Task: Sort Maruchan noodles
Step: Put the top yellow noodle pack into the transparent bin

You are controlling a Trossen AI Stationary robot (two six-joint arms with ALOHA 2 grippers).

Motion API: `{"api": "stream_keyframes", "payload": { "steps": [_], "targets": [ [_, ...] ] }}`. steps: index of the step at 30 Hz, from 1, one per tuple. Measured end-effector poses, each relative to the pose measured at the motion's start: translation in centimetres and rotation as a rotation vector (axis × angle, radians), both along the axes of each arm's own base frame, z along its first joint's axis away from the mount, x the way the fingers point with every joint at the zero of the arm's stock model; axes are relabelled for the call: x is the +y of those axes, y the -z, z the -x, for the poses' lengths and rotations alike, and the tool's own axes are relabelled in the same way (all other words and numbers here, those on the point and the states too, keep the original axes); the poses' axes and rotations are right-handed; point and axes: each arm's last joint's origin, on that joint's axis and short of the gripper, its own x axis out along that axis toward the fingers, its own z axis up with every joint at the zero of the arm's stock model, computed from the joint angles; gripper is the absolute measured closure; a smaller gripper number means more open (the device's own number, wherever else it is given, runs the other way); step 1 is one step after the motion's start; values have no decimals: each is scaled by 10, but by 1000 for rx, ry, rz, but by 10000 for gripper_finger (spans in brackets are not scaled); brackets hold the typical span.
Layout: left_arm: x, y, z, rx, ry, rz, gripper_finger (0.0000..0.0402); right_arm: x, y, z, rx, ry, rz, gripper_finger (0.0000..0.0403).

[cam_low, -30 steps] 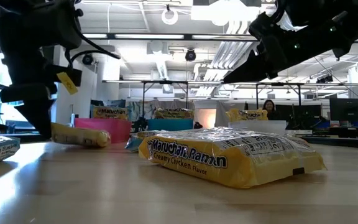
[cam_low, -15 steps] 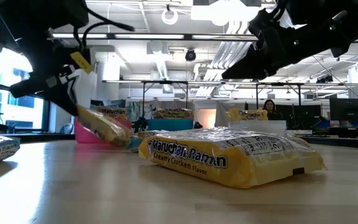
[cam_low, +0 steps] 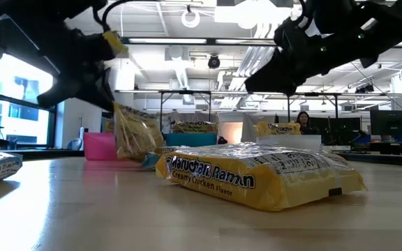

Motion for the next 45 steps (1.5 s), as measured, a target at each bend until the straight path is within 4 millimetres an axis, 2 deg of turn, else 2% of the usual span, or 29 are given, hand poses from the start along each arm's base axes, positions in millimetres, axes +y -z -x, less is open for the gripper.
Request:
{"api": "stream_keyframes", "payload": {
  "steps": [7, 13, 22, 30, 36, 40, 45],
  "targets": [
    [-1, -9, -12, -47, 92, -128, 401, -11, -21, -11, -43, -117, -14, 180],
    [-3, -16, -19, -110, 128, -160, 401, -22, -33, -29, -40, -198, 8, 140],
    [-5, -21, -24, -185, 148, -137, 401, -35, -30, -85, 142, -298, 172, 136],
    [-8, -29, -31, -268, 206, -127, 401, -59, -36, -136, 306, -431, 220, 135],
    [-8, -30, -32, -276, 219, -117, 401, -71, -48, -151, 311, -515, 268, 135],
    [-8, -31, -32, -290, 221, -119, 401, -75, -54, -152, 228, -636, 211, 135],
    [-9, -34, -34, -317, 243, -120, 401, -77, -53, -152, 209, -673, 212, 135]
  ]
}}
